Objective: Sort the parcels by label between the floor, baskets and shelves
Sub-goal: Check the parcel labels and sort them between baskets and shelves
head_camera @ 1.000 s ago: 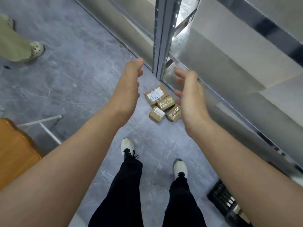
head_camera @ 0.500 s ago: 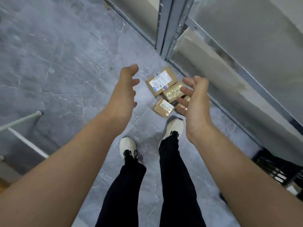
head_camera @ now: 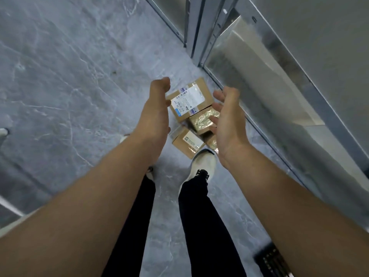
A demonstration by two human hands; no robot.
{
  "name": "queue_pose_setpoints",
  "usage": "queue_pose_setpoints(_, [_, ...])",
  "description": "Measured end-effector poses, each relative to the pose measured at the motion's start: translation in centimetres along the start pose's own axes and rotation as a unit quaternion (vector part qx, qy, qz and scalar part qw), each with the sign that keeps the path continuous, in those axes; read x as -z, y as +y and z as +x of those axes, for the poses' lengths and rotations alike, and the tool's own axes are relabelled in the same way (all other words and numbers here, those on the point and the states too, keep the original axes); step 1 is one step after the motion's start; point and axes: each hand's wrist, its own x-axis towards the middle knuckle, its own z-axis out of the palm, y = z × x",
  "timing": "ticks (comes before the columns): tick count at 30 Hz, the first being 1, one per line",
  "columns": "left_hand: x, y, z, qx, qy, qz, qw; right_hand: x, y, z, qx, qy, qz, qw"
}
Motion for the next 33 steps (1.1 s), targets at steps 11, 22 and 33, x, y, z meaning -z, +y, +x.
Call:
queue_pose_setpoints(11, [-1.5, -1.2, 10.4, 0.026, -0.030, 0.077, 0.996, -2.0, 1.8, 12.0, 0.041, 0.013, -0.117, 0.992])
queue_pose_setpoints(22, [-1.2, -5.0, 20.0, 0.041, -0.042, 0.105, 0.993, -4.2, 6.8, 22.0, 0.071, 0.041, -0.243, 0.967])
queue_pose_setpoints(33, [-0.7, -6.3, 23.8, 0.083, -0.040, 0.063, 0.994, -5.3, 7.9, 22.9, 0.075, 0.073, -0.343, 0.933])
